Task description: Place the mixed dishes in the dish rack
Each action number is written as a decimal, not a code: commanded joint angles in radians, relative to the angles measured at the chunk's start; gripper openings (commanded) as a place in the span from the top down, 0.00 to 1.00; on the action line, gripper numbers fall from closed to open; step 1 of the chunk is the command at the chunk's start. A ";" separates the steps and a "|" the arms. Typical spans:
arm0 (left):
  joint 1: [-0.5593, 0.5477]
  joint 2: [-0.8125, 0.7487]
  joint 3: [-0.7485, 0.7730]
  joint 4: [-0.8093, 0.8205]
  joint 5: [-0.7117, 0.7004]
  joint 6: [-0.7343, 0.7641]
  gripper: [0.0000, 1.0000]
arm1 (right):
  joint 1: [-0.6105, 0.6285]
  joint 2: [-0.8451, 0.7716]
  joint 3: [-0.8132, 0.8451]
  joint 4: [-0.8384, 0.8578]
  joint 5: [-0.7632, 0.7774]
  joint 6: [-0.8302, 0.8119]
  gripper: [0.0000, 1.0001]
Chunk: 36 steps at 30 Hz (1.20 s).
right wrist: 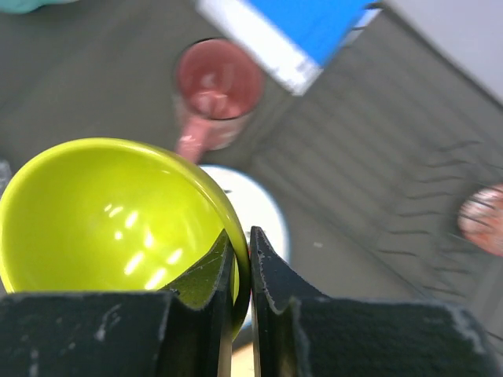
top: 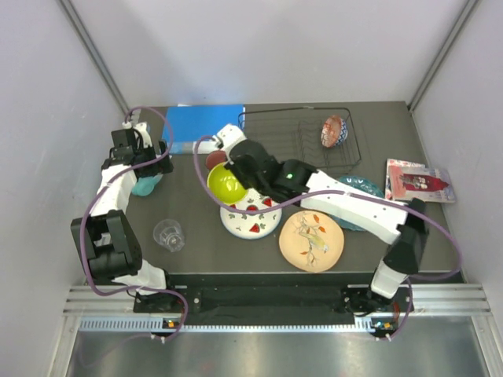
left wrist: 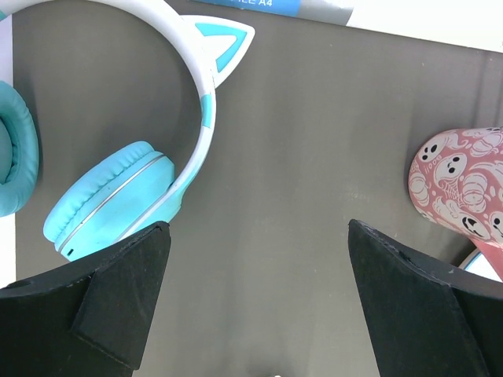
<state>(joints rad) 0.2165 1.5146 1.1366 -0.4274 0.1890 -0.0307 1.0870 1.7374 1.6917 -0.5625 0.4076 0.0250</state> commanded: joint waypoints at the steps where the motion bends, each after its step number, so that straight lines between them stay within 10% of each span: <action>1: 0.009 0.012 0.003 0.042 -0.008 0.006 0.01 | -0.045 -0.130 -0.065 -0.056 0.290 -0.053 1.00; 15: 0.007 0.035 0.032 0.022 0.006 0.002 0.01 | -0.467 -0.139 -0.210 -0.027 0.833 0.026 1.00; 36: 0.009 0.055 0.054 0.006 0.015 0.006 0.01 | -0.535 0.203 -0.168 0.087 1.160 -0.043 1.00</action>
<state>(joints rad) 0.2165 1.5642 1.1545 -0.4335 0.1909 -0.0307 0.5625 1.9255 1.4765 -0.4553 1.4429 -0.0299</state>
